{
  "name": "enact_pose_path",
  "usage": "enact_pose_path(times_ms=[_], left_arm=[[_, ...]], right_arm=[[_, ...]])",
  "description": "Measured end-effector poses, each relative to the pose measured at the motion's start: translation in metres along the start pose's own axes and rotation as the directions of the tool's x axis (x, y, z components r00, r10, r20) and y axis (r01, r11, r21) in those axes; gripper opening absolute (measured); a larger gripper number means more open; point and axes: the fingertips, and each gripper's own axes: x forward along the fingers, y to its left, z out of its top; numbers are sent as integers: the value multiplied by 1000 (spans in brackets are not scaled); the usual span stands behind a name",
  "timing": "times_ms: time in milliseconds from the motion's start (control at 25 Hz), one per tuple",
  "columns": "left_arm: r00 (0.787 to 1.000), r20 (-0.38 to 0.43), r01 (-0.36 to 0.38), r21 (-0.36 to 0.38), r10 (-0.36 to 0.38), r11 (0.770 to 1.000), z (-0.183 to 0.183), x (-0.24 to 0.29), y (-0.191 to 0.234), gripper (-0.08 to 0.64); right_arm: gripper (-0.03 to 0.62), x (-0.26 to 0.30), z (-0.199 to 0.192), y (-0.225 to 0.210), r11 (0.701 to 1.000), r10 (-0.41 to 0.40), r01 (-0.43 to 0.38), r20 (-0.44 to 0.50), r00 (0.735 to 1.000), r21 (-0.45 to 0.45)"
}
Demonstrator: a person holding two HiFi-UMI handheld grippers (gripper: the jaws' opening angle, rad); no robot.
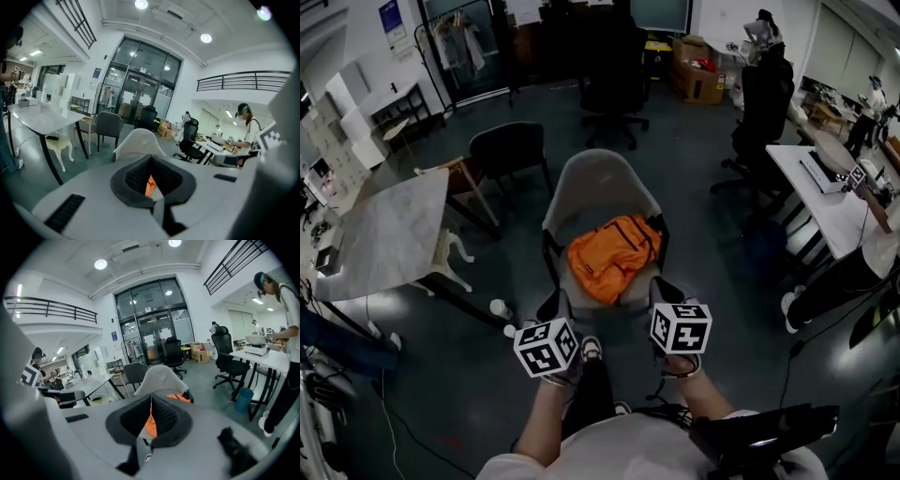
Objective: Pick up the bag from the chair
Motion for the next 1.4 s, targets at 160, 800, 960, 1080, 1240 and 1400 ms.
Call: enact_pose_path(times_ms=[160, 800, 960, 1080, 1240, 1400], left_arm=[[1000, -14, 18, -6, -18, 1000, 6, 33, 7, 12], [993, -14, 119, 87, -118, 989, 111, 183, 20, 12], [990, -40, 135, 87, -132, 987, 121, 213, 35, 12], [988, -52, 147, 88, -143, 985, 130, 235, 44, 12], [984, -57, 171, 89, -166, 981, 145, 264, 49, 12], [978, -76, 203, 89, -196, 975, 147, 288, 50, 12]], right_arm=[[34, 21, 10, -18, 999, -42, 42, 1, 999, 7], [34, 142, 97, -48, 989, -130, 128, 32, 991, 69], [34, 173, 107, -46, 986, -151, 148, 20, 988, 81], [34, 193, 116, -45, 983, -164, 162, 16, 986, 88], [34, 215, 128, -48, 979, -185, 183, 13, 983, 92], [34, 230, 127, -55, 971, -215, 214, -4, 977, 105]])
